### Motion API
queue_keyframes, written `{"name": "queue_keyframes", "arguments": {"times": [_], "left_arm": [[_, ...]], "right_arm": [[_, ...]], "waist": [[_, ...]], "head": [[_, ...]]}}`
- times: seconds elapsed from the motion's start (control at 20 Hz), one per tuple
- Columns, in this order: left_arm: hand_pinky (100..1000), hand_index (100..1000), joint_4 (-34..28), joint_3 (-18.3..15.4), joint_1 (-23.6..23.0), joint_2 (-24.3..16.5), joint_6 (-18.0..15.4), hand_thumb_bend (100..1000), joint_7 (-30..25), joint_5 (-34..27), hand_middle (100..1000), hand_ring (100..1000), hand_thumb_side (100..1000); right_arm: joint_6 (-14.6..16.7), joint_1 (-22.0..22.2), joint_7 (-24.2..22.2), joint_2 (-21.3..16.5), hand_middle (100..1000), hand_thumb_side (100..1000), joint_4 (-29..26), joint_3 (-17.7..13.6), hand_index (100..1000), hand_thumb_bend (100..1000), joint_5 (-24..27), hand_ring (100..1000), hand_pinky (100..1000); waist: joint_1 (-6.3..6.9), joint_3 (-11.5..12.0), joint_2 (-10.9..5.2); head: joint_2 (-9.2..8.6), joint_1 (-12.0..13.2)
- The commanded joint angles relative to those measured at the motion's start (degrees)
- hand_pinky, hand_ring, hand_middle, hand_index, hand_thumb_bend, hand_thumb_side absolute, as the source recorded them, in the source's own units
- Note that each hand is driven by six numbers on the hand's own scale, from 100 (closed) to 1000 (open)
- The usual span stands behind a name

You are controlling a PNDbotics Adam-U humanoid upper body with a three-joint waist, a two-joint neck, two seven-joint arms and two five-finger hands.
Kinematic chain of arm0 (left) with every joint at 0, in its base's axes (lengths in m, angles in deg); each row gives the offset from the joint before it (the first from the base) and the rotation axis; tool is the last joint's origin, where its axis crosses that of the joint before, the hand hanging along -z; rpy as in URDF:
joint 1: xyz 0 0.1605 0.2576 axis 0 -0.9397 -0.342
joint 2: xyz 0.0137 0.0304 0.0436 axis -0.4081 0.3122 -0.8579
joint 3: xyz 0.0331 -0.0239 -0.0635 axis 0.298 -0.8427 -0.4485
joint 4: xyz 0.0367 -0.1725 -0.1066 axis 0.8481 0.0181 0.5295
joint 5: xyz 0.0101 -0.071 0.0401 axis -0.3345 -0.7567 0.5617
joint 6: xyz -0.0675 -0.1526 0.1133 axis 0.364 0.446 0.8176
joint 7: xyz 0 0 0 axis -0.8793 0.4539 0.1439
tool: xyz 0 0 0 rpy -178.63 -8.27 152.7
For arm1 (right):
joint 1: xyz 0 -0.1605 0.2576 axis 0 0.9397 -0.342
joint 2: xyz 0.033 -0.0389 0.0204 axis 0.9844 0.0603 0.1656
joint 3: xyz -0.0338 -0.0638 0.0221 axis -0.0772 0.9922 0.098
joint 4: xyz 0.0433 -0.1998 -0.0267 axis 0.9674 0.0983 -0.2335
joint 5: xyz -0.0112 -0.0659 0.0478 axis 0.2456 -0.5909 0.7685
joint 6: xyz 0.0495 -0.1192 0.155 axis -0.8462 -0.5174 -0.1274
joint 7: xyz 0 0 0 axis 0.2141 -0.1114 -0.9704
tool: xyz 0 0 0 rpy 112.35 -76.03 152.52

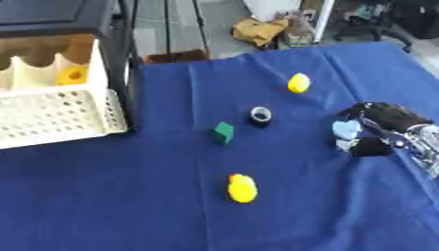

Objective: Pick up objects from table and place into drawer.

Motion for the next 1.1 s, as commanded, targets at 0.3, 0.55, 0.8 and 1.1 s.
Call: {"name": "queue_keyframes", "arguments": {"times": [0.3,0.55,0.8,1.1], "left_arm": [[506,932,-0.75,0.07,0.23,-0.31,0.07,111,-0.21,0.35,697,748,1000],[501,932,-0.75,0.15,0.4,-0.1,0.18,111,-0.36,0.34,697,748,1000],[500,932,-0.75,0.17,0.46,-0.04,0.05,110,-0.35,0.31,697,747,1000],[499,932,-0.75,0.2,0.58,-0.02,-0.09,111,-0.28,0.24,698,750,1000]], "right_arm": [[-0.78,-0.51,1.01,-3.36,707,828,-1.2,-1.03,885,280,0.45,873,652],[-0.59,-1.31,0.93,-2.87,701,812,-0.5,-0.56,876,295,-0.44,869,647],[-0.35,-1.27,0.84,-2.57,704,812,0.51,-0.61,880,303,-1.8,869,648],[-0.22,-1.11,1.06,-2.41,704,804,1.47,-0.79,879,308,-3.1,868,647]], "waist": [[-0.32,-0.21,-1.82],[-0.35,-0.07,-1.69],[-0.29,0.17,-1.53],[-0.29,0.25,-1.49]], "head": [[0.16,0.01],[0.07,-0.21],[0.05,-0.24],[-0.16,-0.38]]}}
